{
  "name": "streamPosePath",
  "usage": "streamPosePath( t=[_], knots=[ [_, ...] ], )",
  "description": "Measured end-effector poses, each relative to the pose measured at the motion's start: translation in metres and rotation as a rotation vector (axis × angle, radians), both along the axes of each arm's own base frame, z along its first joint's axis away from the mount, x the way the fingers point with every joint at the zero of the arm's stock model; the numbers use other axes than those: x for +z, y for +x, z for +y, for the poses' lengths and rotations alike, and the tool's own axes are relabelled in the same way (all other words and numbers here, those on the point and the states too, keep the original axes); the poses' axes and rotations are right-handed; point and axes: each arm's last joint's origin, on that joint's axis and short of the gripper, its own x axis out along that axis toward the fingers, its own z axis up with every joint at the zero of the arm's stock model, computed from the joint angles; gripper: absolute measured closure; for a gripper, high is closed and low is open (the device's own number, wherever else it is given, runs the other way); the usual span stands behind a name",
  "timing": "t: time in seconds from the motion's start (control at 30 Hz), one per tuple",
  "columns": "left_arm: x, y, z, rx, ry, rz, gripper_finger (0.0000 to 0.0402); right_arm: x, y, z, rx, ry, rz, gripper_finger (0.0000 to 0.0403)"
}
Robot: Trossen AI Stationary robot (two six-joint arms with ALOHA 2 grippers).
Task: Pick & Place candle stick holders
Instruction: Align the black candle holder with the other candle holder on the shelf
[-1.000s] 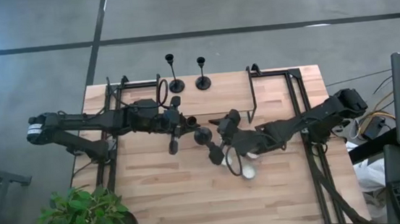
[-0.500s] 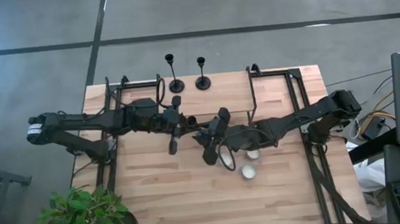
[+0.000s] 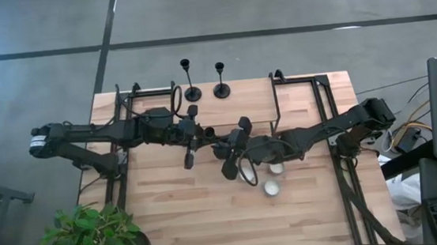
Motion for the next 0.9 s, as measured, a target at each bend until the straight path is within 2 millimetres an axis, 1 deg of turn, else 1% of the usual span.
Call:
streamPosePath(
  t=[0.2,0.47,0.6,0.9],
  knots=[
    [-0.0033,-0.0007,0.0004,0.002,0.003,0.033,0.0381,0.0012,-0.0004,-0.0001,0.002,-0.001,-0.004,0.0327],
    [-0.0039,-0.0008,0.0007,0.003,0.004,0.039,0.0381,0.0020,-0.0007,-0.0001,0.002,0.000,-0.009,0.0355],
    [-0.0040,-0.0008,0.0009,0.006,0.001,0.042,0.0381,0.0019,-0.0007,-0.0001,0.006,-0.011,-0.004,0.0384],
    [-0.0035,-0.0007,0.0017,0.018,0.010,0.036,0.0354,0.0020,-0.0006,-0.0001,0.005,-0.005,-0.006,0.0392]
  ],
)
